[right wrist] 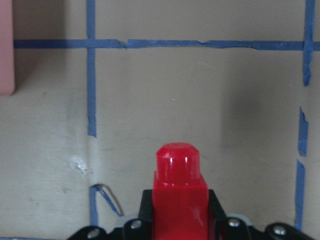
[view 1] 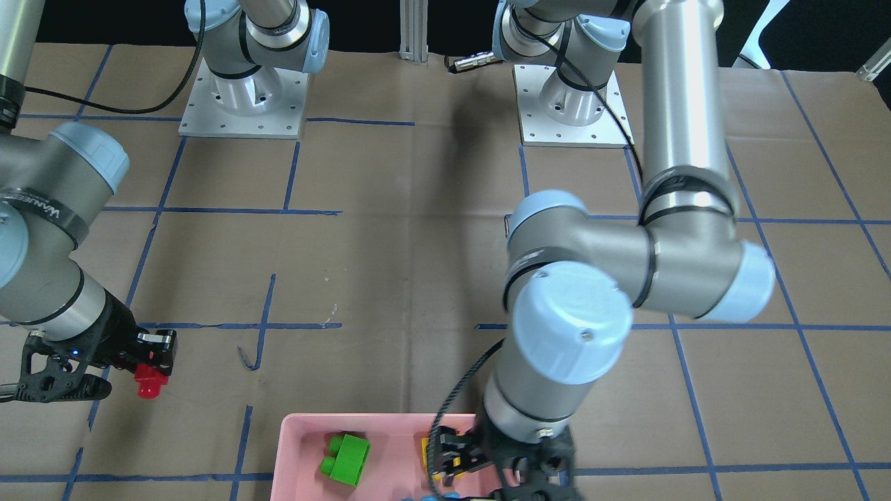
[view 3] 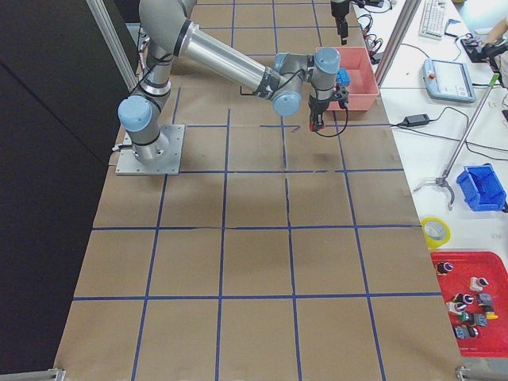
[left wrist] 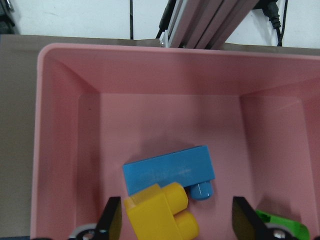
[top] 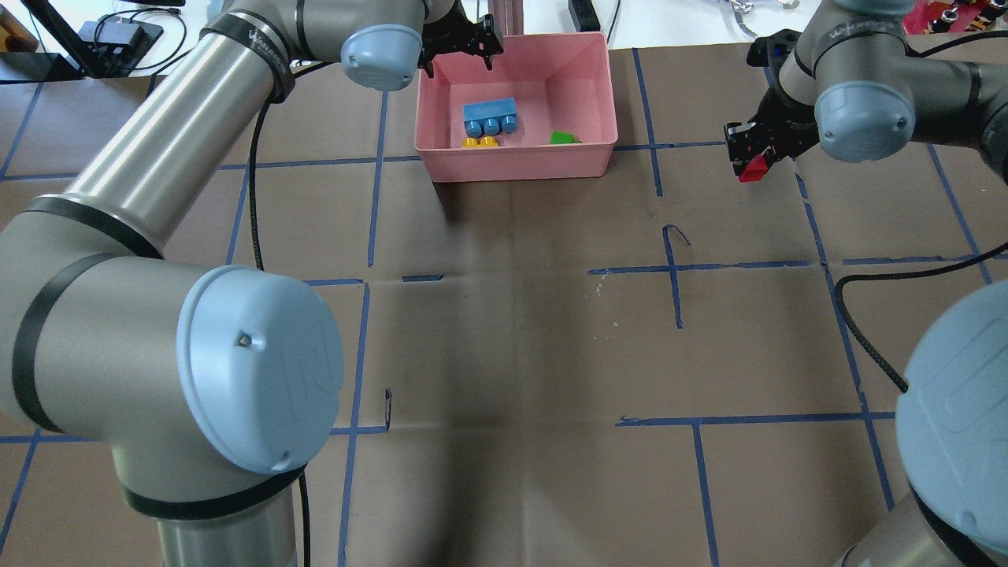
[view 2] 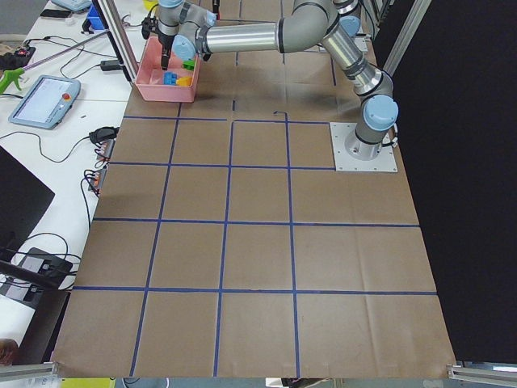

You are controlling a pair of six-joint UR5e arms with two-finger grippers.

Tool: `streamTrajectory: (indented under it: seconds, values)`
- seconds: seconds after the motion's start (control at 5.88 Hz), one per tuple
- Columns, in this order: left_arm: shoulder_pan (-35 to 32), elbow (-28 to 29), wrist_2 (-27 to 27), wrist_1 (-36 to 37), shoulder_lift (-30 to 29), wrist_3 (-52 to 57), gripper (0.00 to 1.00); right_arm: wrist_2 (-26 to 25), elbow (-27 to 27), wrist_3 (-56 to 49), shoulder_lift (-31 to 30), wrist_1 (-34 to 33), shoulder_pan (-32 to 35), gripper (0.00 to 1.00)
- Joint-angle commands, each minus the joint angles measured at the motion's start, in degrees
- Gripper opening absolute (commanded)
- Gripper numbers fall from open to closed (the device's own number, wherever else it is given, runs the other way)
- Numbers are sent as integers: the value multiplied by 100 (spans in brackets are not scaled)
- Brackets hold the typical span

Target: Put all blocks into box

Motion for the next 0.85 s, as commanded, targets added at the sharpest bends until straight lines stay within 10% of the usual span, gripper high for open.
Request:
streamTrajectory:
  seconds: [0.0,0.68]
  values:
    - [443,-101,82,-1427,853,383,99,1729,-582,1322,-193,778,52,10]
    - [673,-3300,531,-1370,3742,1115,99,2398,-1892,2236,900,244,1113,10]
